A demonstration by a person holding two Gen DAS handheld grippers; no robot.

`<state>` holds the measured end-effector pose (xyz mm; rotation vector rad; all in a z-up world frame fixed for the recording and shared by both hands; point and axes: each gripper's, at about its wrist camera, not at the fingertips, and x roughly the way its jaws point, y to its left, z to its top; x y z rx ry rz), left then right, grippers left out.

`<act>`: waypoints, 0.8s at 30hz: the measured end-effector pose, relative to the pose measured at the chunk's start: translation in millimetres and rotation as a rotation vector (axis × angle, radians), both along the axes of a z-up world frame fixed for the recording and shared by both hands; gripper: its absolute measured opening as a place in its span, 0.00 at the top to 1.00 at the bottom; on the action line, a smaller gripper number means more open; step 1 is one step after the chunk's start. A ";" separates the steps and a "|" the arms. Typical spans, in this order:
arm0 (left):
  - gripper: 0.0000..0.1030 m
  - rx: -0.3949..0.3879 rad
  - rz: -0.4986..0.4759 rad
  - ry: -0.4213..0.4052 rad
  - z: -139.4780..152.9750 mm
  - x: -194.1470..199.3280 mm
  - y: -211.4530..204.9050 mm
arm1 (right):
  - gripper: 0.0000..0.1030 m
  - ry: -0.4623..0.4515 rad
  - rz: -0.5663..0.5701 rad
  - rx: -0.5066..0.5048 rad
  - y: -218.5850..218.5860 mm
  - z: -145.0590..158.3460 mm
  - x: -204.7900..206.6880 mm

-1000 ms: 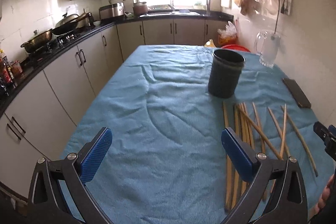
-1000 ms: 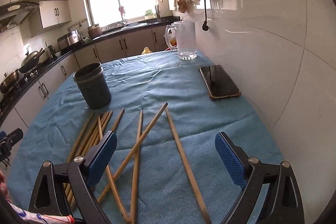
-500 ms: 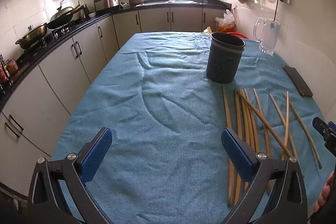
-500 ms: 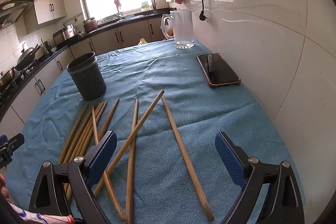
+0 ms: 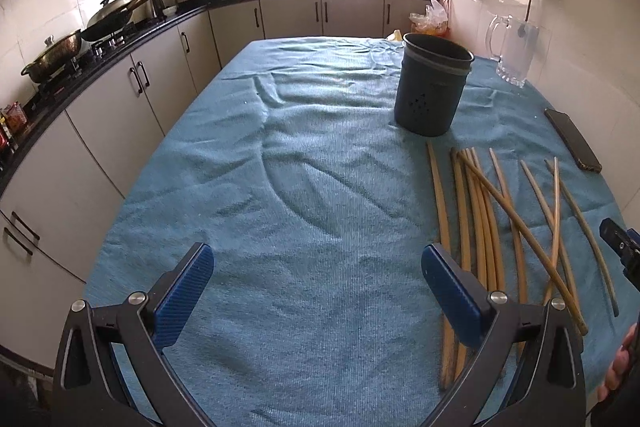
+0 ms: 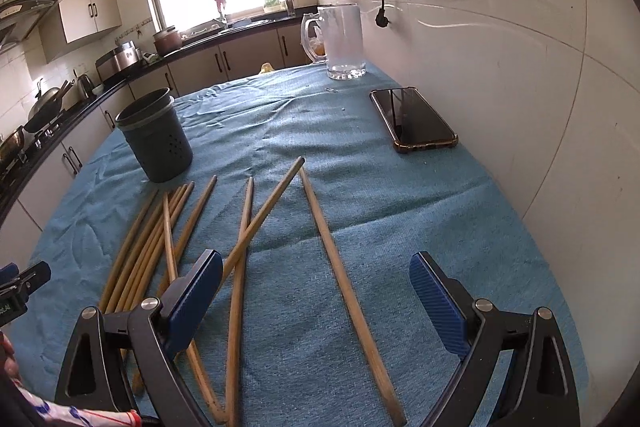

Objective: Organize utensils
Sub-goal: 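Move the left gripper toward the scattered wooden chopsticks, then close the left gripper on one wooden chopstick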

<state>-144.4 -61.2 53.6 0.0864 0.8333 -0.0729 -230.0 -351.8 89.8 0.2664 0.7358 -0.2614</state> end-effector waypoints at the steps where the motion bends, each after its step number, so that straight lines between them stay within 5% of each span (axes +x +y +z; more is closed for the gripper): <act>1: 0.00 -0.001 -0.001 0.004 -0.3 1.2 0.4 | 0.06 0.001 0.002 0.000 -1.1 0.1 0.6; 7: 0.00 -0.019 -0.067 0.015 10.2 13.4 -0.9 | 0.06 0.023 0.038 -0.024 -13.0 6.5 9.3; 12: 0.21 -0.055 -0.211 0.052 21.1 32.9 -21.8 | 0.06 0.068 0.100 0.012 -35.6 11.5 25.9; 14: 0.36 -0.058 -0.253 0.095 16.7 45.1 -34.0 | 0.06 0.093 0.128 0.044 -42.5 9.8 34.2; 17: 0.54 -0.057 -0.292 0.186 3.8 68.1 -53.3 | 0.19 0.145 0.185 0.075 -45.6 2.9 51.1; 21: 0.59 -0.073 -0.320 0.263 -13.3 88.6 -69.2 | 0.37 0.219 0.237 0.047 -38.3 -10.9 70.1; 24: 0.67 -0.093 -0.339 0.305 -25.2 98.0 -77.5 | 0.40 0.250 0.253 0.030 -34.9 -19.8 81.0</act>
